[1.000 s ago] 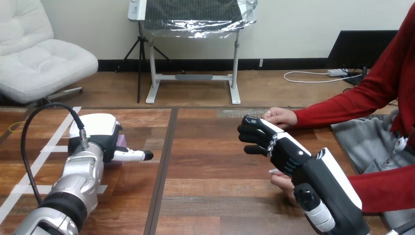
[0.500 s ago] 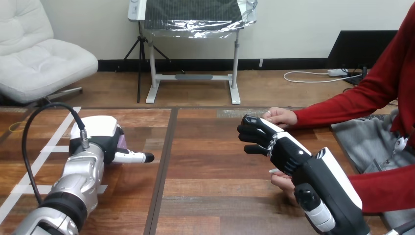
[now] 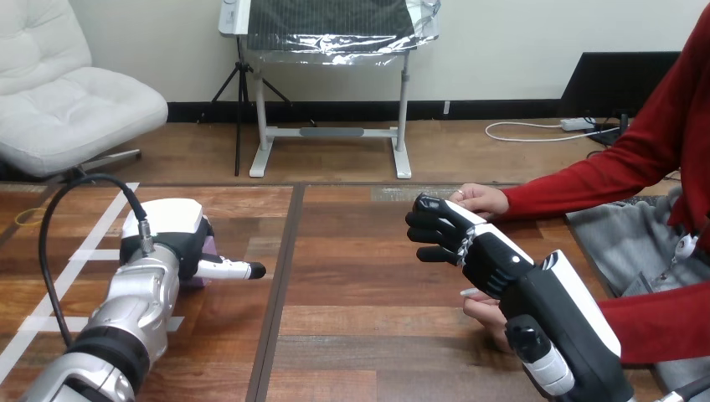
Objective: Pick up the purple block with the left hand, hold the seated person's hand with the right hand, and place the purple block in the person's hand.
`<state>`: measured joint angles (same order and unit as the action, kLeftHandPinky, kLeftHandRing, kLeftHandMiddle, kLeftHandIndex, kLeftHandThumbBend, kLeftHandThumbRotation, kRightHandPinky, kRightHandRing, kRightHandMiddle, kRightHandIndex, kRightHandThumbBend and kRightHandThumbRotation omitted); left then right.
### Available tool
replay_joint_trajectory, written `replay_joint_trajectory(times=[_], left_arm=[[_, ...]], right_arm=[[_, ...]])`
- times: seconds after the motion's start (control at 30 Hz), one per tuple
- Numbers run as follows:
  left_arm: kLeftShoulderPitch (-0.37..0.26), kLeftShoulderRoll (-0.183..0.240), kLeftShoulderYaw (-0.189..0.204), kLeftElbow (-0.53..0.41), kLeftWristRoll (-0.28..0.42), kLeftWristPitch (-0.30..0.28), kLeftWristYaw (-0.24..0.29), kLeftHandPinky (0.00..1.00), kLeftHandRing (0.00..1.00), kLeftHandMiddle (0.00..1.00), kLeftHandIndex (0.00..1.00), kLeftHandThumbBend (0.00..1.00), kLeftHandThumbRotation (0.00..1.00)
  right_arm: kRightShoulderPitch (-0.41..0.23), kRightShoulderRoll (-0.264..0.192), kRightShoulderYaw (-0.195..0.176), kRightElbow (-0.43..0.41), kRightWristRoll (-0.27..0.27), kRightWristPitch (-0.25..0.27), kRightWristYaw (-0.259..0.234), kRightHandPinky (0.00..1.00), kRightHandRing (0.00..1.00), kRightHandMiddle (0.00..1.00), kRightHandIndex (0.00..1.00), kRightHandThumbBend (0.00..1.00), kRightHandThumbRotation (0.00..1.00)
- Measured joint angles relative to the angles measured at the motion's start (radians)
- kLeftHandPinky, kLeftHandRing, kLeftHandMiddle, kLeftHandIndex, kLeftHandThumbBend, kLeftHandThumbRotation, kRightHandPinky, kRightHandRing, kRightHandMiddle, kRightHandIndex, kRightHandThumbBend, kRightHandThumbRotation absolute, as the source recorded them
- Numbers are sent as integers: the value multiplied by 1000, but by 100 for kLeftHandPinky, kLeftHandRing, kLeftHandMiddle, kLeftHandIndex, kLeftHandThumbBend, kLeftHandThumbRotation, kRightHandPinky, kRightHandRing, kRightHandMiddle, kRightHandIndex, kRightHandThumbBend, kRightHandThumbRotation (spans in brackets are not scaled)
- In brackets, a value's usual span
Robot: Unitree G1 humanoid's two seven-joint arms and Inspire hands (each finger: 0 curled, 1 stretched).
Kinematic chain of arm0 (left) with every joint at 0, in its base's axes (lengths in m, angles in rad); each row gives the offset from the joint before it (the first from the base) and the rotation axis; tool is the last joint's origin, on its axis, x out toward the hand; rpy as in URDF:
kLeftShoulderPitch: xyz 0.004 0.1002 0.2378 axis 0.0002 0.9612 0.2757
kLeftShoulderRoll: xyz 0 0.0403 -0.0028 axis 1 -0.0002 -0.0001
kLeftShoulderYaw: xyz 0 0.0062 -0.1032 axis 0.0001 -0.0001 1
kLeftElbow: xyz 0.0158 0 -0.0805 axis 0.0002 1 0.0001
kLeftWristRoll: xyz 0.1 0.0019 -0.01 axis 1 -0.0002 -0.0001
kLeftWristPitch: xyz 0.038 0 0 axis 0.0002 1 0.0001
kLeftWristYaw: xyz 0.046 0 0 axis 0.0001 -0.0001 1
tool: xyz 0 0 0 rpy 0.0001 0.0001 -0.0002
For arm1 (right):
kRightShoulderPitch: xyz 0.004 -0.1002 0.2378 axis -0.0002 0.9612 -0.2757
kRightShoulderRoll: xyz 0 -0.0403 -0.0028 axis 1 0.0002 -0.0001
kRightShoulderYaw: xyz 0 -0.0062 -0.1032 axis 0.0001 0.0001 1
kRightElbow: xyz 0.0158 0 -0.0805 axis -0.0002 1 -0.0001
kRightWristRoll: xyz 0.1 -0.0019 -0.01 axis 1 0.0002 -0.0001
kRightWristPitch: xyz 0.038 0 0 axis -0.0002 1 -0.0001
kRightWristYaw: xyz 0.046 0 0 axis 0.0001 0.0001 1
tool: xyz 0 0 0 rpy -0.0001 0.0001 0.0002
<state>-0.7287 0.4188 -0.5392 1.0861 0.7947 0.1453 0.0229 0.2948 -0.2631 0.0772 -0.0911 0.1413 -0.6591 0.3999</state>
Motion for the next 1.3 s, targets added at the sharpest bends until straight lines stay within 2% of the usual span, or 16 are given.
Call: replay_joint_trajectory(times=[0.43, 0.63, 0.77, 0.9, 1.13, 1.3], left_arm=[[-23, 1, 1, 0, -3, -5, -41, 80, 77, 75, 73, 82, 90], [-25, 0, 1, 0, -3, -5, -44, 72, 69, 68, 68, 82, 91], [-25, 0, 1, 0, -3, -5, -44, 63, 63, 62, 64, 82, 91], [-25, 1, 1, 0, -4, -6, -44, 57, 58, 58, 61, 81, 91], [-25, 1, 2, 0, -12, -4, -43, 51, 52, 53, 57, 80, 88], [-25, 1, 8, 0, -26, -6, -34, 50, 50, 51, 53, 79, 87]], right_arm=[[0, 0, 0, -1, 0, 0, -1, 80, 85, 87, 88, 97, 100], [0, 0, 0, -1, -1, 0, -1, 80, 85, 87, 88, 97, 100], [0, 0, 0, -1, -1, 0, -1, 80, 85, 87, 88, 96, 100], [0, 0, 0, -1, -1, 0, -1, 80, 85, 87, 88, 96, 100], [0, 0, 0, -1, -1, 0, -1, 80, 85, 87, 88, 96, 100], [0, 1, 0, -1, -1, 0, -1, 81, 86, 87, 88, 95, 100]])
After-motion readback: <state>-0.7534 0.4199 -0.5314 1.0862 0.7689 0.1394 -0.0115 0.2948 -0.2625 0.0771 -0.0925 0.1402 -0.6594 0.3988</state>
